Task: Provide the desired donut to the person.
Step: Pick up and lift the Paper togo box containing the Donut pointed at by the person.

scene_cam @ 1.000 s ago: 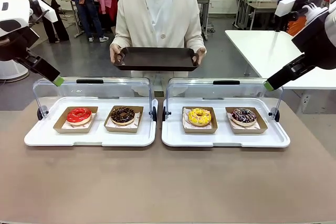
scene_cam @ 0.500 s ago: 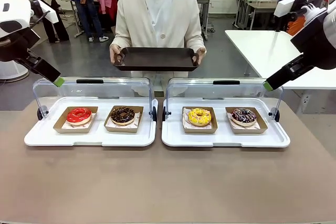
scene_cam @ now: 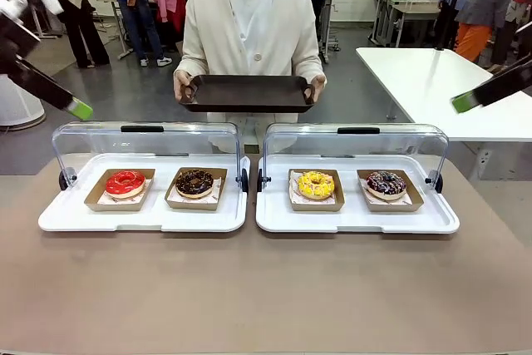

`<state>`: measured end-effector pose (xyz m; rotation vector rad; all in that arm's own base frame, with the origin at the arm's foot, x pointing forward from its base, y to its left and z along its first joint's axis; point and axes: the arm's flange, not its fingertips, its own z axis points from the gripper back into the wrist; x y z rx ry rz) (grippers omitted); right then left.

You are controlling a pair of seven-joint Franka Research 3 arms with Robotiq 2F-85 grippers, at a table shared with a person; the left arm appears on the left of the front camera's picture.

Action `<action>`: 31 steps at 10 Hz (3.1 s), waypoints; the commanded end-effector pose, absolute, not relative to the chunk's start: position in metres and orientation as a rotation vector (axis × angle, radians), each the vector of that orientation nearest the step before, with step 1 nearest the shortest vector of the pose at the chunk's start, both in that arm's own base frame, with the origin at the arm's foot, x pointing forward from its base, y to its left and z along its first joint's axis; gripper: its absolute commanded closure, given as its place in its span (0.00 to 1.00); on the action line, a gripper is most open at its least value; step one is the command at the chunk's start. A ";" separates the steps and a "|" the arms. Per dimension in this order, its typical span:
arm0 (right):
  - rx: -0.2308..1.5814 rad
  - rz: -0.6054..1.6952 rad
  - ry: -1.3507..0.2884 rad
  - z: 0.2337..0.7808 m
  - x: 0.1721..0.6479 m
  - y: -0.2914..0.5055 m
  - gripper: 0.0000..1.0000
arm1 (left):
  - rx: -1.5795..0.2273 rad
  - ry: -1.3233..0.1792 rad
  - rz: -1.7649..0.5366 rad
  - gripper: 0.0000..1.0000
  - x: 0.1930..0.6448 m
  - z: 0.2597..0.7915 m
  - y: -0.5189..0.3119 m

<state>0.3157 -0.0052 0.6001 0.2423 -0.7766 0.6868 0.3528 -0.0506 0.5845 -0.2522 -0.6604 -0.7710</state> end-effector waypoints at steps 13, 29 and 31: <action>0.731 1.048 -0.936 0.541 0.321 -0.189 0.00 | -0.671 -0.691 -1.172 0.00 0.400 0.565 0.145; 0.730 0.991 -0.929 0.543 0.308 -0.196 0.00 | -0.733 -0.847 -1.173 0.00 0.382 0.553 0.176; 0.730 0.991 -0.929 0.543 0.308 -0.196 0.00 | -0.733 -0.847 -1.173 0.00 0.382 0.553 0.176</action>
